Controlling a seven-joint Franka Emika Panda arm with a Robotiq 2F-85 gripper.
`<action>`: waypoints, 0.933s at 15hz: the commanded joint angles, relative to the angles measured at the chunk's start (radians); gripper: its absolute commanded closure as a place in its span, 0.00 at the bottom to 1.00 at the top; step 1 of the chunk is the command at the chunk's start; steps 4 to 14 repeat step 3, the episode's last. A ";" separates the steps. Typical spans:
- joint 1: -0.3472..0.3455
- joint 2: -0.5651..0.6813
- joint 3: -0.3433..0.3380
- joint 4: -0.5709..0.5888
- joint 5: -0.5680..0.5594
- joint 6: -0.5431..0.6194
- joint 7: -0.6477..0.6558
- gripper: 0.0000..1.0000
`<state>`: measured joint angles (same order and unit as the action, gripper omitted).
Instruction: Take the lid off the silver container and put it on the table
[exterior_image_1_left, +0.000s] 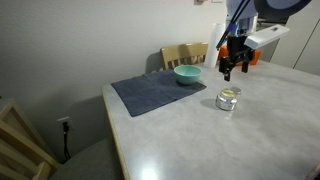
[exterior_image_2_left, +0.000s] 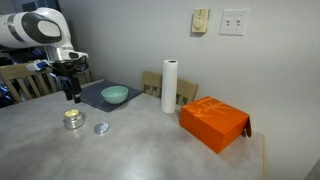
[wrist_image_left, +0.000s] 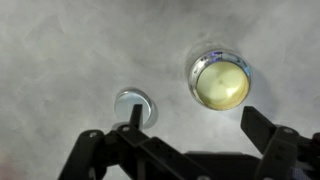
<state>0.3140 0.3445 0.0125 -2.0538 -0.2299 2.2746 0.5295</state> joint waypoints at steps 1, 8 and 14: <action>-0.013 -0.006 0.016 -0.005 -0.004 -0.002 0.003 0.00; -0.014 -0.010 0.018 -0.010 -0.004 -0.001 0.003 0.00; -0.014 -0.010 0.018 -0.010 -0.004 -0.001 0.003 0.00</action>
